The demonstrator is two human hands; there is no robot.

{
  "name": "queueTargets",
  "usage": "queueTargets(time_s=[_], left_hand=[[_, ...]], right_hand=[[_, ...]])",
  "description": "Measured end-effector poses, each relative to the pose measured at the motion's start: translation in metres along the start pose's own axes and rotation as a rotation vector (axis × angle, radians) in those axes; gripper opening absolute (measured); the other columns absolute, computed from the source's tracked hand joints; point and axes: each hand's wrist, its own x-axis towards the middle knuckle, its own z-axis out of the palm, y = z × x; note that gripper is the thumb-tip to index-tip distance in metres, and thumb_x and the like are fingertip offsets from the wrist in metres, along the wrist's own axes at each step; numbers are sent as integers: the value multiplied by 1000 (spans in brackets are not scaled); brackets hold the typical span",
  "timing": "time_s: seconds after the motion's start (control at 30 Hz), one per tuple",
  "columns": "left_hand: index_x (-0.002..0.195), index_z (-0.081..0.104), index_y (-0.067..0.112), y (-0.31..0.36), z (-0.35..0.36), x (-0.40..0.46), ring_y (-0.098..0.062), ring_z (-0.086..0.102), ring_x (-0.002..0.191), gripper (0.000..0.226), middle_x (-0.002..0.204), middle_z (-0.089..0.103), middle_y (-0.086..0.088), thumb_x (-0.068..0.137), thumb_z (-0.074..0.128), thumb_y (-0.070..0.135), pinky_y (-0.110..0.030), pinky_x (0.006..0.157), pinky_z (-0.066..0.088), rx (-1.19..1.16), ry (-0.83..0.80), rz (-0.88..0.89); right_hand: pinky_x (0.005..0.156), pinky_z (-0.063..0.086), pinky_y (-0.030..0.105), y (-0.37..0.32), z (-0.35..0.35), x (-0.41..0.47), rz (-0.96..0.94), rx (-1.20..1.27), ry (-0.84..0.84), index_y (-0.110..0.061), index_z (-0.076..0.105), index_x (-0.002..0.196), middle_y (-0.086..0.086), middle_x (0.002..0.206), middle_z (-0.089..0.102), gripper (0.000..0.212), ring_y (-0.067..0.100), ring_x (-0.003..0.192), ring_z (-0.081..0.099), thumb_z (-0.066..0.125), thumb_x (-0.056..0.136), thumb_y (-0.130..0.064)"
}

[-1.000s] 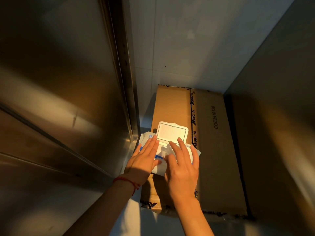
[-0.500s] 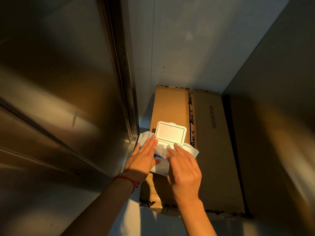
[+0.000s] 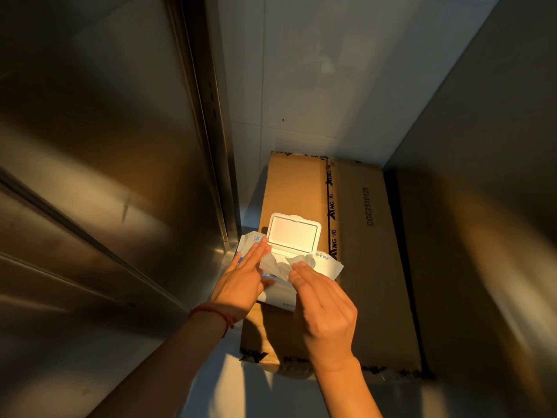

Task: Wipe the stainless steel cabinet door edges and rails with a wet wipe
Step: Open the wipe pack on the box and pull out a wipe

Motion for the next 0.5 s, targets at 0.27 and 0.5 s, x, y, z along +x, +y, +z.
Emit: queueTargets(time_s=[0.27, 0.5], left_hand=[[146, -10, 25, 9, -15, -21, 1, -8, 133, 67, 156, -6, 6, 99, 39, 26, -22, 109, -6, 209, 46, 165], [147, -9, 19, 15, -27, -40, -10, -7, 143, 70, 156, -8, 3, 98, 38, 35, -30, 117, -1, 275, 28, 155]], right_hand=[[74, 58, 36, -2, -11, -2, 14, 39, 55, 2, 74, 83, 16, 89, 72, 42, 25, 85, 71, 43, 101, -19], [72, 59, 37, -6, -22, 0, 5, 32, 55, 2, 74, 83, 16, 90, 72, 43, 25, 87, 71, 42, 101, -20]])
